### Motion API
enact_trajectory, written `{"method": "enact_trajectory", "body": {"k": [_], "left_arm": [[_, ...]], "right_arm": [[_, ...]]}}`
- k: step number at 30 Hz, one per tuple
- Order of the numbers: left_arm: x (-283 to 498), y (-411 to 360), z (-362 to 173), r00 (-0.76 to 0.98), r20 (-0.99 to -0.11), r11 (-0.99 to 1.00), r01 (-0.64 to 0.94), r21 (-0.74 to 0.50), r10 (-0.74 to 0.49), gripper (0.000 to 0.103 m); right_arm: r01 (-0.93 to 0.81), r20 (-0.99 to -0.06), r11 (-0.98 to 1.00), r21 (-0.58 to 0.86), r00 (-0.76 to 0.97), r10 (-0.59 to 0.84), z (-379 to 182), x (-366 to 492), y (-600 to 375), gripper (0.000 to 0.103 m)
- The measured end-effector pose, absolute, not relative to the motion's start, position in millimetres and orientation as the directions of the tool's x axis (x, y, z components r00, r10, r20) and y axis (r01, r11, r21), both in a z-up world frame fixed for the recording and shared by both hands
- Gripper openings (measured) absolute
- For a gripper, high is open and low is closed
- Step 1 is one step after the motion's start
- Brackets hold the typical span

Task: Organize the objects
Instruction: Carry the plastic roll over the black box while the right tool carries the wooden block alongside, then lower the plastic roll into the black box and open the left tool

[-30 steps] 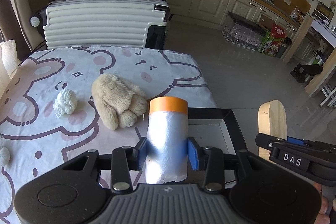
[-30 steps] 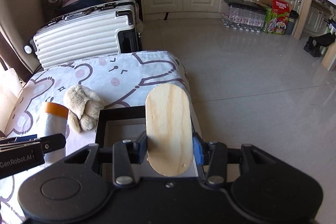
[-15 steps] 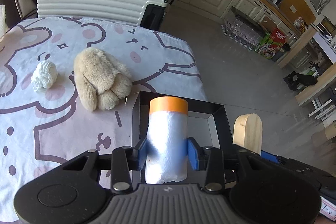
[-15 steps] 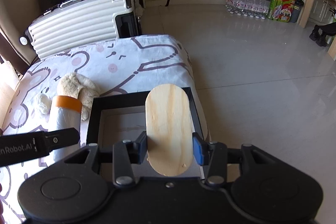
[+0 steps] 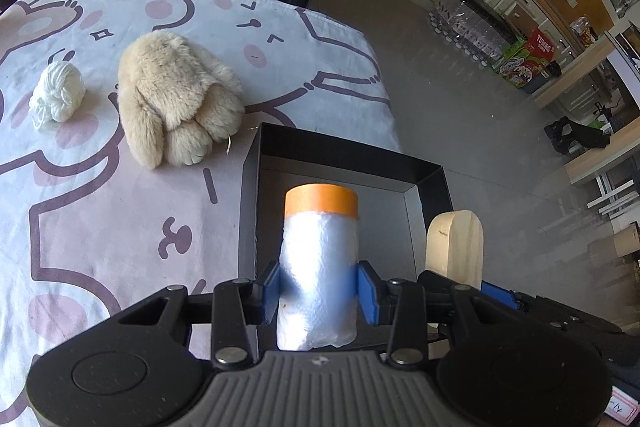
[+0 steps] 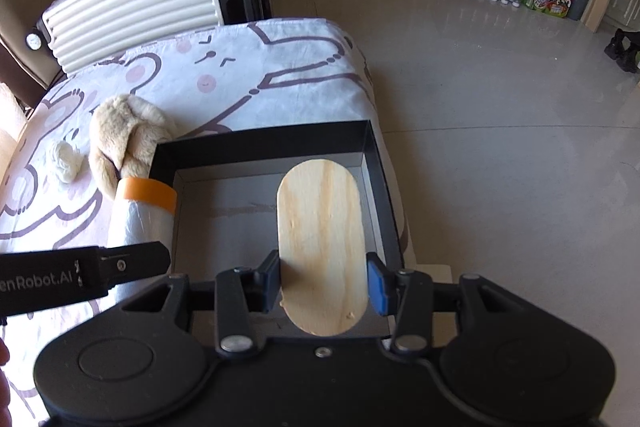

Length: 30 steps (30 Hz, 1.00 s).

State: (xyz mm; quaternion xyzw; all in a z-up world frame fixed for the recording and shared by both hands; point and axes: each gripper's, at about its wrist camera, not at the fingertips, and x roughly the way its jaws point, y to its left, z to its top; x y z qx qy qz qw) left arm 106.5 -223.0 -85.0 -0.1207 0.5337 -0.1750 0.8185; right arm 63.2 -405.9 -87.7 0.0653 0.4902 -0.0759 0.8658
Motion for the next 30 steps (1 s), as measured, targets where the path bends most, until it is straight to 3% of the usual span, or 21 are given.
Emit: {"method": "enact_trajectory", "body": {"k": [9, 12, 30], "left_arm": [[109.7, -222.4, -94.6, 0.339, -0.847, 0.912, 0.163, -0.376, -0.41, 0.043], [110.1, -216.4, -89.2, 0.354, -0.833, 0.905, 0.159, -0.394, -0.425, 0.051], [120.8, -190.4, -79.6, 0.425, -0.826, 0.928, 0.201, -0.314, -0.371, 0.051]], "right_arm": [[0.2, -0.88, 0.979, 0.047, 0.472, -0.054, -102.6, 70.6, -409.2, 0.045], [0.207, -0.887, 0.977, 0.054, 0.46, -0.048, -107.5, 72.1, -410.8, 0.045], [0.15, -0.937, 0.989, 0.017, 0.348, -0.036, -150.7, 92.7, -382.3, 0.045]]}}
